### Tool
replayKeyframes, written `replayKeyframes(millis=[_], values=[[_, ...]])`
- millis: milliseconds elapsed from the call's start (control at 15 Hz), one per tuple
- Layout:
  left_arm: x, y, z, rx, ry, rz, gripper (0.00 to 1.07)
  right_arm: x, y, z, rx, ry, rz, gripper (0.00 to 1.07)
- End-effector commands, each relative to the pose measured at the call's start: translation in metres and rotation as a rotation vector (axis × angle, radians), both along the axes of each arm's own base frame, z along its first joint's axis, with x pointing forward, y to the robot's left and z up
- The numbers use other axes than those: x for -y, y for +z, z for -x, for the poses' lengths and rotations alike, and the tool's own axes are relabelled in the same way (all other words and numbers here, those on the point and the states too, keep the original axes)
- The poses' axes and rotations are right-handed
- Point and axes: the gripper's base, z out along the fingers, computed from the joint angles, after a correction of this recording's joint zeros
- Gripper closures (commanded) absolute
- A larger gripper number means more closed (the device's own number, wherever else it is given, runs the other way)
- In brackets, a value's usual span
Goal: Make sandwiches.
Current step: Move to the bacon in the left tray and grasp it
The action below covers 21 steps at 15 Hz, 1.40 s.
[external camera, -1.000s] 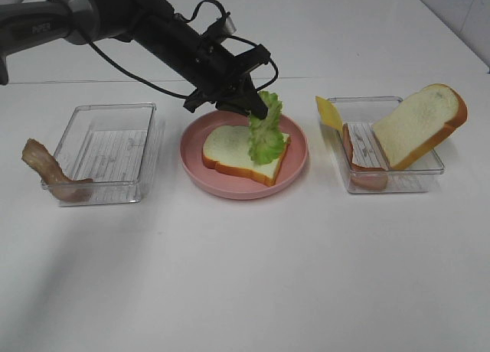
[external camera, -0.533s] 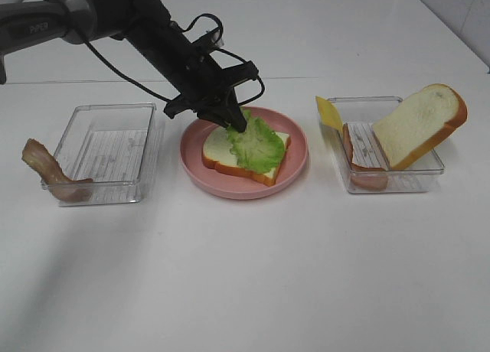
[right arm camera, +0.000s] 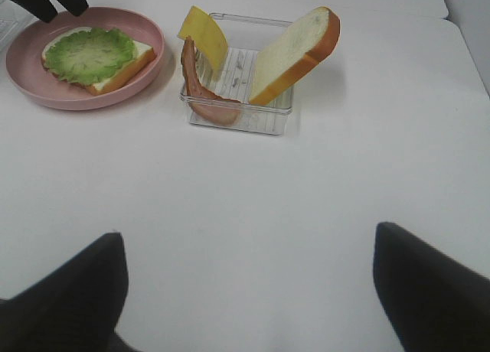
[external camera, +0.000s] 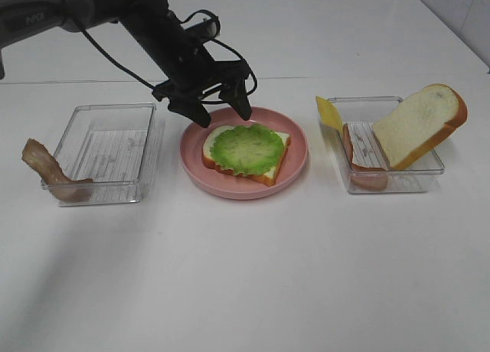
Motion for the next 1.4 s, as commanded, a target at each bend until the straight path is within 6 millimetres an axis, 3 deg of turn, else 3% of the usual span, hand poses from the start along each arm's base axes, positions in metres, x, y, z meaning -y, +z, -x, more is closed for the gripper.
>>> replayKeyframes(millis=[67, 267, 333, 400, 667, 733, 933, 1200, 1267, 1333, 1400], values=[[-0.010, 0.035, -0.001, 0.055, -0.014, -0.108, 0.32, 0.000, 0.000, 0.003, 0.025, -0.004, -0.003, 0.31], [-0.027, 0.068, -0.002, 0.108, 0.040, -0.121, 0.32, 0.000, 0.000, 0.003, 0.025, -0.004, -0.003, 0.31], [-0.027, 0.068, -0.002, 0.108, 0.040, -0.121, 0.32, 0.000, 0.000, 0.003, 0.025, -0.004, -0.003, 0.31], [-0.044, 0.096, -0.001, 0.167, 0.071, -0.135, 0.34, 0.000, 0.000, 0.003, 0.025, -0.004, -0.003, 0.31], [-0.085, 0.142, 0.003, 0.256, 0.187, -0.194, 0.38, 0.000, 0.000, 0.003, 0.025, -0.004, -0.003, 0.31], [-0.108, 0.157, 0.015, 0.246, 0.228, -0.211, 0.38, 0.000, 0.000, 0.003, 0.025, -0.004, -0.003, 0.31], [-0.140, 0.169, 0.038, 0.228, 0.270, -0.325, 0.38, 0.000, 0.000, 0.003, 0.025, -0.004, -0.003, 0.31], [-0.165, 0.181, 0.069, 0.197, 0.318, -0.368, 0.38, 0.000, 0.000, 0.003, 0.025, -0.004, -0.003, 0.31], [-0.174, 0.178, 0.087, 0.154, 0.343, -0.399, 0.38, 0.000, 0.000, 0.003, 0.025, -0.004, -0.003, 0.31], [-0.174, 0.178, 0.087, 0.154, 0.343, -0.399, 0.38, 0.000, 0.000, 0.003, 0.025, -0.004, -0.003, 0.31], [-0.182, 0.165, 0.109, 0.091, 0.368, -0.473, 0.39, 0.000, 0.000, 0.003, 0.025, -0.004, -0.003, 0.31]])
